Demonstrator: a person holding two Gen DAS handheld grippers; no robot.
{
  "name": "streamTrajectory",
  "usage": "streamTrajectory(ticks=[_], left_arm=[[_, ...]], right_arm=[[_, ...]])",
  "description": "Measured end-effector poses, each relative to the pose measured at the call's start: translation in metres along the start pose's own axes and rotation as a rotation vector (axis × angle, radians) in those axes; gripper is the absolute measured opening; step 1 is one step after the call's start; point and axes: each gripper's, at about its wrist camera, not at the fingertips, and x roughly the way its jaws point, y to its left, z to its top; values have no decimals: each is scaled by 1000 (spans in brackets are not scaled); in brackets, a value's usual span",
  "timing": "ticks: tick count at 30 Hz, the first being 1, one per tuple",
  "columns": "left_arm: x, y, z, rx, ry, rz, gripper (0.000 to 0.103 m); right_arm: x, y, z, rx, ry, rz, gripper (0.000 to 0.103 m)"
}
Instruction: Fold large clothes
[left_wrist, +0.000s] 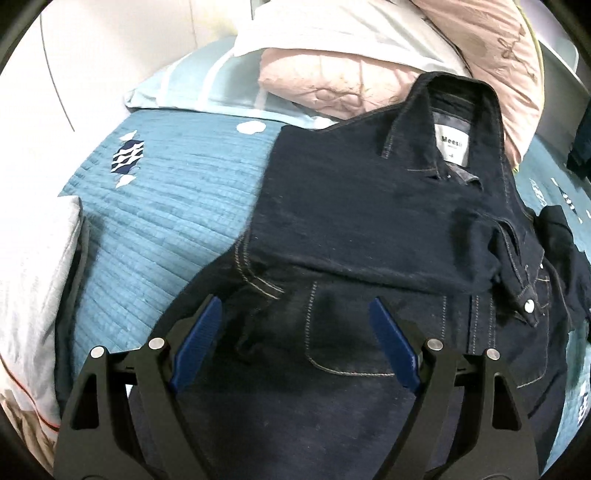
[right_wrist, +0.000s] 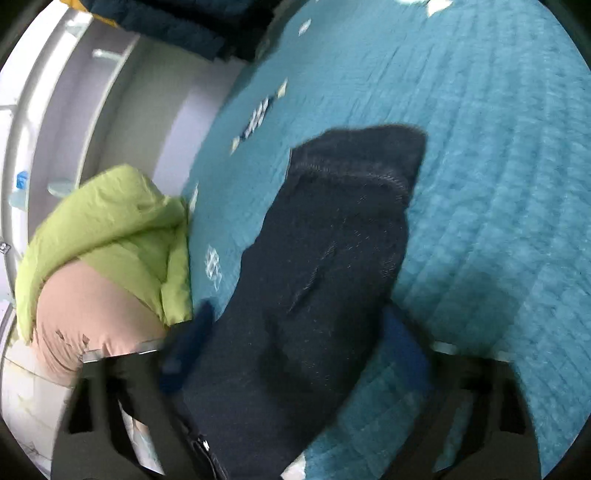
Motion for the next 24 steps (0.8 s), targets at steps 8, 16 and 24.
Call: streamTrajectory(ticks=[8, 16, 24], left_arm=[[1, 21, 3, -69, 8, 12, 83], [-11, 54, 6, -156, -27, 45, 83], [-5, 87, 4, -197, -12, 95, 83]], right_arm=[[-51, 61, -8, -291, -159, -84, 5], [-88, 215, -114, -794, -275, 53, 5], [6, 308, -334, -1278, 136, 178, 7]])
